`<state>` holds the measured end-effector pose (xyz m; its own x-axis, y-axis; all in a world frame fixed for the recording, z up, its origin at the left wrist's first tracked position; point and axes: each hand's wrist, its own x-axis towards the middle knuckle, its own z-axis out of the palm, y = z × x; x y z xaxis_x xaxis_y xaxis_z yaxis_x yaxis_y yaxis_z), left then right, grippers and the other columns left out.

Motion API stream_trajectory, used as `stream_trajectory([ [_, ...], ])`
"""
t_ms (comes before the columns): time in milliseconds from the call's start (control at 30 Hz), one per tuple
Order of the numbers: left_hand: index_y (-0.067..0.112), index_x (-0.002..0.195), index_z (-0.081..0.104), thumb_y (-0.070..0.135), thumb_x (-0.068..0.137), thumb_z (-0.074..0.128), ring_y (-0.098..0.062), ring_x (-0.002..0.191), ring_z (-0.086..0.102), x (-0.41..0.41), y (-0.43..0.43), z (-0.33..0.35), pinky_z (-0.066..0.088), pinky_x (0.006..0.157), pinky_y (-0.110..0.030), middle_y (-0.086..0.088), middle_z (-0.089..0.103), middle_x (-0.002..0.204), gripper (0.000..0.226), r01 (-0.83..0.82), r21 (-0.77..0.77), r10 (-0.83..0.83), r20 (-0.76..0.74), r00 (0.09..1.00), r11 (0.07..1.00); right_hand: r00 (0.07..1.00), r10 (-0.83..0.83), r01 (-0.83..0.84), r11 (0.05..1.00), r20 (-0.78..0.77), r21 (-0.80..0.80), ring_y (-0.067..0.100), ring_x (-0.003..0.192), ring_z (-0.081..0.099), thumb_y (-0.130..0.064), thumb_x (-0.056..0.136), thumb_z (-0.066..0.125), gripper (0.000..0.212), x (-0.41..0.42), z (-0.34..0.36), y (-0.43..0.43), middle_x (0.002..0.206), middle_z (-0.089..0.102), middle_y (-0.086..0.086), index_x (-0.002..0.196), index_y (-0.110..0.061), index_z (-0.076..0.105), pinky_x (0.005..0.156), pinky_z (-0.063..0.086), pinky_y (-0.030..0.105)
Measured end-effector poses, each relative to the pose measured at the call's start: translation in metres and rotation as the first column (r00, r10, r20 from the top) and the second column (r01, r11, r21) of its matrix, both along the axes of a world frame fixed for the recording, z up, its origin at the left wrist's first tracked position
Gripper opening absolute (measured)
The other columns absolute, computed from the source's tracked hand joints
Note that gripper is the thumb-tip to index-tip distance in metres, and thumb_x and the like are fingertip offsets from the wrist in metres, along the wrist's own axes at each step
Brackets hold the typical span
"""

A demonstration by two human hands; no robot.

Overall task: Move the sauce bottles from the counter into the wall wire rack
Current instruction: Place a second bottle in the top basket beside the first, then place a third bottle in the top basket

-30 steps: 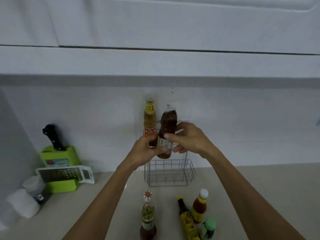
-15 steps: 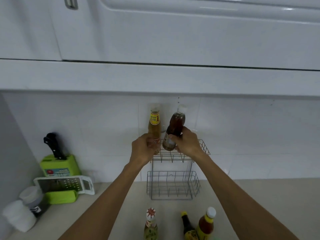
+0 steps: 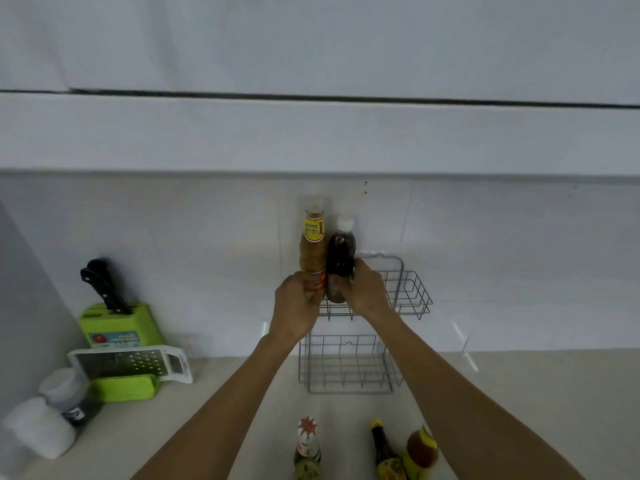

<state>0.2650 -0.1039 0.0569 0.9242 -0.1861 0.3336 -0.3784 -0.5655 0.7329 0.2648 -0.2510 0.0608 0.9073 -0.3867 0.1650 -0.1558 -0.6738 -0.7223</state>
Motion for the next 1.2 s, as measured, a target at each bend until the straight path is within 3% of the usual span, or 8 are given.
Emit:
stream_trajectory([
  [100,0.009,0.108,0.065,0.012,0.089,0.064,-0.024,0.093,0.064,-0.005,-0.004,0.0,0.046,0.078,-0.023,-0.012,0.068,0.103,0.019,0.018,0.048,-0.019,0.014,1.0,0.999,0.999,0.004,-0.004,1.0,-0.034,0.008,0.024,0.083,0.063,-0.047,0.092,0.062,0.048,0.0,-0.002,-0.004,0.103,0.071,0.012,0.118,-0.008,0.056,0.068,0.045,0.03],
  [300,0.011,0.112,0.063,0.007,0.084,0.068,-0.011,0.086,0.055,-0.033,-0.005,0.009,0.039,0.076,-0.012,-0.004,0.065,0.102,0.029,0.103,0.019,-0.104,0.019,0.994,0.994,1.0,0.01,-0.011,0.993,0.005,0.114,0.029,0.118,0.061,-0.031,0.096,0.062,0.057,-0.029,0.009,-0.011,0.136,0.059,0.019,0.143,-0.004,0.044,0.081,0.044,0.024],
  [467,0.014,0.124,0.058,0.012,0.083,0.071,-0.011,0.098,0.056,-0.08,-0.008,0.005,0.044,0.084,-0.019,0.001,0.062,0.108,0.043,0.163,-0.005,-0.163,0.007,0.987,0.987,0.988,-0.048,0.029,0.991,0.146,0.129,0.012,0.095,0.062,-0.012,0.097,0.059,0.035,-0.105,-0.004,-0.004,0.127,0.065,0.008,0.131,-0.01,0.055,0.075,0.045,0.013],
  [567,0.009,0.134,0.049,0.01,0.087,0.065,-0.018,0.113,0.055,-0.117,-0.013,-0.018,0.047,0.095,-0.028,-0.005,0.057,0.125,0.05,0.21,0.111,-0.198,-0.104,0.975,0.971,0.998,-0.064,0.063,0.99,0.006,0.127,0.02,0.104,0.065,-0.009,0.097,0.057,0.032,-0.168,-0.058,0.006,0.123,0.066,0.009,0.129,-0.009,0.057,0.086,0.049,0.02],
  [767,0.007,0.121,0.056,0.007,0.09,0.05,-0.025,0.116,0.056,-0.183,-0.024,-0.074,0.043,0.085,-0.026,-0.01,0.059,0.125,0.032,0.219,0.132,-0.149,-0.401,0.904,0.967,0.877,-0.001,-0.002,1.0,-0.481,-0.005,0.031,0.119,0.055,-0.011,0.098,0.046,0.037,-0.246,-0.173,0.036,0.132,0.055,0.017,0.135,-0.002,0.046,0.093,0.046,0.035],
  [867,-0.001,0.091,0.055,0.003,0.083,0.048,-0.038,0.1,0.059,-0.207,-0.025,-0.105,0.049,0.078,-0.045,-0.024,0.061,0.103,0.01,0.229,0.165,-0.134,-0.448,0.884,0.959,0.856,-0.075,0.017,0.993,-0.511,-0.118,0.032,0.13,0.045,-0.007,0.095,0.05,0.048,-0.258,-0.197,0.043,0.144,0.044,0.015,0.142,-0.006,0.038,0.107,0.04,0.039],
  [1033,0.008,0.072,0.05,0.004,0.084,0.047,-0.028,0.071,0.053,-0.237,-0.016,-0.165,0.032,0.059,-0.031,-0.013,0.051,0.072,0.013,0.237,0.203,-0.082,-0.57,0.818,0.95,0.872,-0.177,0.037,0.953,-0.455,-0.3,0.031,0.13,0.045,-0.008,0.099,0.047,0.046,-0.273,-0.212,0.048,0.142,0.045,0.015,0.143,-0.007,0.034,0.104,0.039,0.033],
  [1200,0.012,0.086,0.053,0.002,0.087,0.047,-0.02,0.082,0.053,-0.251,0.001,-0.199,0.039,0.07,-0.029,-0.006,0.055,0.087,0.012,0.191,0.119,-0.061,-0.677,0.733,0.974,0.881,-0.159,0.037,0.962,-0.445,-0.269,0.034,0.131,0.043,-0.009,0.093,0.058,0.048,-0.291,-0.217,0.05,0.139,0.043,0.018,0.137,-0.004,0.039,0.092,0.05,0.038],
])
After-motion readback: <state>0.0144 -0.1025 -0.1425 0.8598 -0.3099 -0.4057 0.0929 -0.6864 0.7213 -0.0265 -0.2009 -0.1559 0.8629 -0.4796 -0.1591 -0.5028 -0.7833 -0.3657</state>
